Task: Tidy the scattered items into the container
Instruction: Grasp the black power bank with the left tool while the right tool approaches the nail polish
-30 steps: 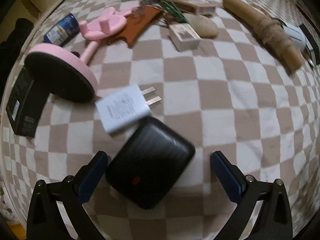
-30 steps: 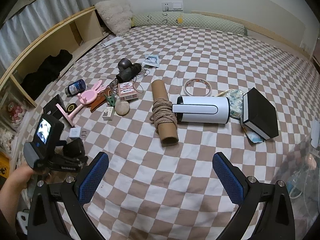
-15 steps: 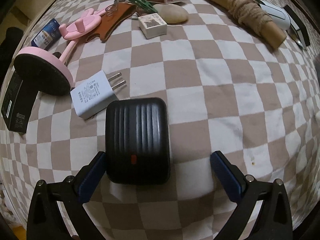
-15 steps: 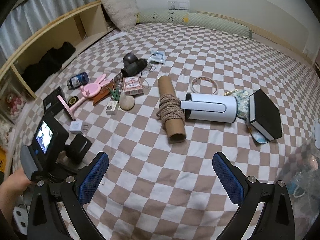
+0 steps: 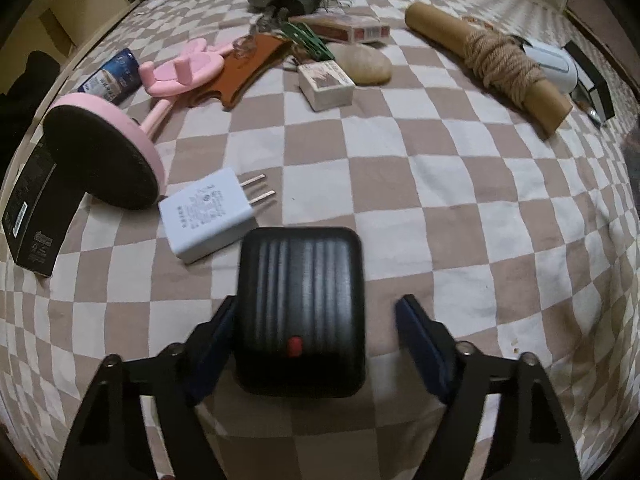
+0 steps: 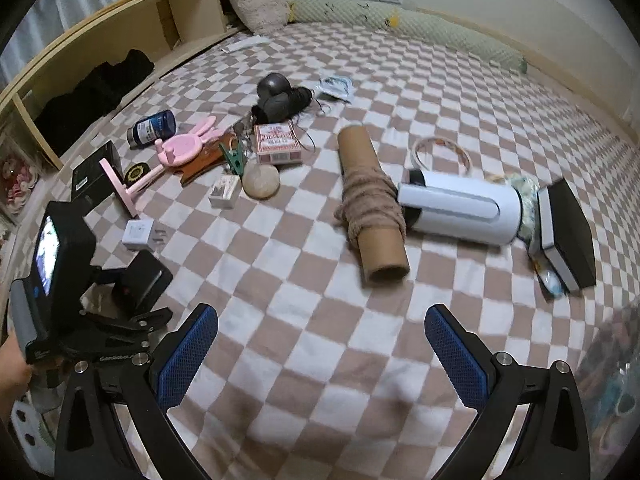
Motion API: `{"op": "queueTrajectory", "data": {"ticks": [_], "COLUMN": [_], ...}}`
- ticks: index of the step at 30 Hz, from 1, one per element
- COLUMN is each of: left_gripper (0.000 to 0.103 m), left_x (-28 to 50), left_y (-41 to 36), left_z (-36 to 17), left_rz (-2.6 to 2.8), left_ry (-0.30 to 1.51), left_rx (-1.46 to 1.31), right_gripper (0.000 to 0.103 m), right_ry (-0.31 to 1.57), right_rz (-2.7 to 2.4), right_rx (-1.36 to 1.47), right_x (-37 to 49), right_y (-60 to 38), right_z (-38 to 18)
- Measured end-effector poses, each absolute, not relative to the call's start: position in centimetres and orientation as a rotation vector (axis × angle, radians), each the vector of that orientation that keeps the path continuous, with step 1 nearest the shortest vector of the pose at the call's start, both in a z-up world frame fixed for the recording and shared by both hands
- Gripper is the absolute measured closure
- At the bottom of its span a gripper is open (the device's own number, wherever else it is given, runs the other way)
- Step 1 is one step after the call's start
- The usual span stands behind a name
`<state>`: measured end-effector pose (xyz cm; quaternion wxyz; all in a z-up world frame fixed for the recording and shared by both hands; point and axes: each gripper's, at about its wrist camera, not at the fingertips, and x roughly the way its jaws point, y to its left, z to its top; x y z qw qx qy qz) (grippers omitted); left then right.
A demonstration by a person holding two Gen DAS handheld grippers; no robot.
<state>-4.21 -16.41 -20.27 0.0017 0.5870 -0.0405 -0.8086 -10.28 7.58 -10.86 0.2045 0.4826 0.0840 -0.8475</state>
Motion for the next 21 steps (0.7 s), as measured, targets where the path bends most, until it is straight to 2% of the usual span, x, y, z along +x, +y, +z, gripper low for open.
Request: {"op": "queueTrajectory", "data": {"ticks": [3,5,7,12,17,21], "left_gripper": [0.043,0.043,0.043,0.043,0.043,0.043], "left_x": [-3.6,-3.0,-2.3,-1.1,-1.6,-1.8], "left_y": [-17.7,-18.4,-19.0,-16.5,-16.4,-16.1], "left_z": [-19.9,-19.7,-19.7,-20.9,-21.5,-22.0], "left_rz": [-2.581,-2.636,-2.677,-2.741,-2.764,-2.781], "left_ry": [-0.101,-0.088,-0.067,-0.028,-0.041,-0.066], "left_rx": [1.796,1.758,1.72,1.631,1.558,1.515], "right_gripper": [0.004,0.005,0.015,0.026,0.031,0.04], "right_ry": [0.246,0.25,0.251,0.234,0.188,0.169], "right_rz": [-2.368,-2.369,-2.363,-2.328,-2.288,-2.319], "right_rx": [1.258,1.225,1.214,1.228,1.259,1.247], "right_x": [-10.8,-11.1,-11.4,-12.5,-13.8,-15.0], "right_y": [6.1,5.0,3.7,0.2,-3.3,-5.7], "right_z": [-11.0,-11.6,-12.5,-15.5,-17.8,-18.4]}}
